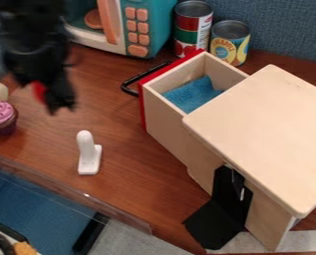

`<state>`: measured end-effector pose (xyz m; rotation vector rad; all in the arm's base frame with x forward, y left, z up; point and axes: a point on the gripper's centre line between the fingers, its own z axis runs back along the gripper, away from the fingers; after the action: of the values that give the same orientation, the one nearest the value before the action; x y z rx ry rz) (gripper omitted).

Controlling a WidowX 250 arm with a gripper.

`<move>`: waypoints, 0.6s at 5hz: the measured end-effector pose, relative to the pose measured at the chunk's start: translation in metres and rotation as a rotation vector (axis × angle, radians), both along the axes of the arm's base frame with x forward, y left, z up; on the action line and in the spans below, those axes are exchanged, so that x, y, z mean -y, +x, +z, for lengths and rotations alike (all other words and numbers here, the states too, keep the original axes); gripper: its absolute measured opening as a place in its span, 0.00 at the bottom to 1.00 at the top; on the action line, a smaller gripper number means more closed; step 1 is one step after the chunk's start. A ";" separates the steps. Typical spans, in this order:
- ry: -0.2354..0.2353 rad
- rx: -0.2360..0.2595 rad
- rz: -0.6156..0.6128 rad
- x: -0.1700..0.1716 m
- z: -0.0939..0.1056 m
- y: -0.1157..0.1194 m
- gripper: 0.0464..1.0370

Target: Put the red strawberry in the drawer

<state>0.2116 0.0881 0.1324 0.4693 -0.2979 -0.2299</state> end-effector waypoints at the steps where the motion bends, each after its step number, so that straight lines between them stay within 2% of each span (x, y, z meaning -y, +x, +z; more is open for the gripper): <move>1: 0.061 -0.048 -0.050 0.038 0.000 0.023 0.68; 2: 0.056 -0.114 -0.067 0.062 -0.007 0.048 0.68; 3: 0.002 -0.122 -0.084 0.081 -0.006 0.080 0.68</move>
<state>0.2919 0.0072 0.1264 0.4434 -0.1985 -0.3399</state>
